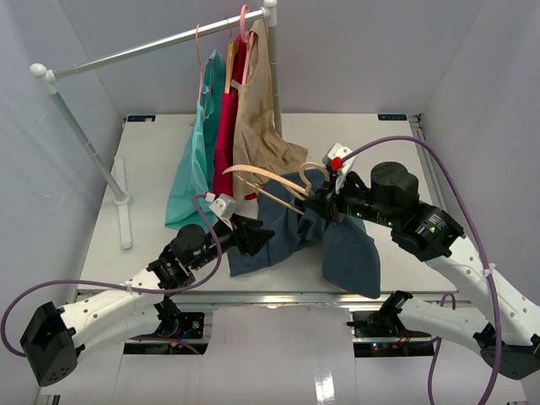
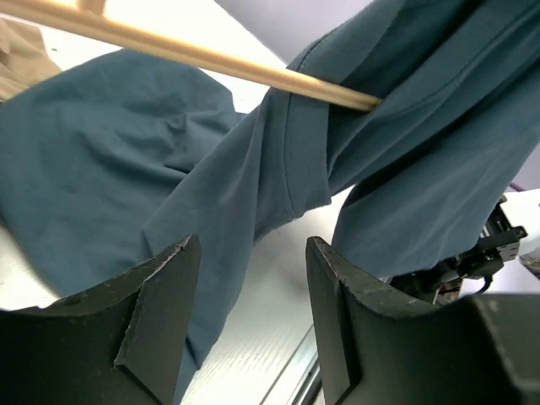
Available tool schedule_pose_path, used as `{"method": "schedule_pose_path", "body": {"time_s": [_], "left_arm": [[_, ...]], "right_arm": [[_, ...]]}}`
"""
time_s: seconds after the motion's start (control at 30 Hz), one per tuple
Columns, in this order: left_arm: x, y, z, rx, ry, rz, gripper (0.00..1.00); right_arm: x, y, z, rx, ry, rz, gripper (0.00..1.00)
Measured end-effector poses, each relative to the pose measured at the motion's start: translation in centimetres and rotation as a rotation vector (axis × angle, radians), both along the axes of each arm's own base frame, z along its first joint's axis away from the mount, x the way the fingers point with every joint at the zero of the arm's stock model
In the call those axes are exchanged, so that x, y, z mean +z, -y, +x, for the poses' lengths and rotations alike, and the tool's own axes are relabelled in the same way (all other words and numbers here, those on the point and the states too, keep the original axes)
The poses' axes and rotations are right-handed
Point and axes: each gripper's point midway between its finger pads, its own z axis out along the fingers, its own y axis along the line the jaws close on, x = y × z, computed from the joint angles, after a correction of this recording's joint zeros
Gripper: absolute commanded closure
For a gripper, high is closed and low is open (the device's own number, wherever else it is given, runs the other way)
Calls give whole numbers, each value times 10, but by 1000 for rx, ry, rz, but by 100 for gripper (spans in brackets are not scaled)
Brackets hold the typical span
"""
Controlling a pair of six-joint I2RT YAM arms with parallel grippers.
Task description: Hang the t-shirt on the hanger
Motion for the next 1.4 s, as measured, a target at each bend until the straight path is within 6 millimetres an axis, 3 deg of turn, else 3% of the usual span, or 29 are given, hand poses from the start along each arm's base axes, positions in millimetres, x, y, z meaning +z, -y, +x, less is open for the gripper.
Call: {"method": "schedule_pose_path", "body": {"time_s": [0.23, 0.57, 1.1, 1.2, 1.4], "left_arm": [[-2, 18, 7, -25, -5, -36, 39], [7, 33, 9, -47, 25, -86, 39], [-19, 58, 35, 18, -4, -5, 40], [-21, 61, 41, 39, -8, 2, 45], [-23, 61, 46, 79, -3, 11, 74]], "right_arm": [[-11, -1, -2, -10, -24, 43, 92], [-21, -4, 12, -84, -22, 102, 92], [-14, -3, 19, -125, -2, 158, 92], [-13, -3, 19, -125, 0, 162, 92], [-9, 0, 16, -125, 10, 172, 92]]}}
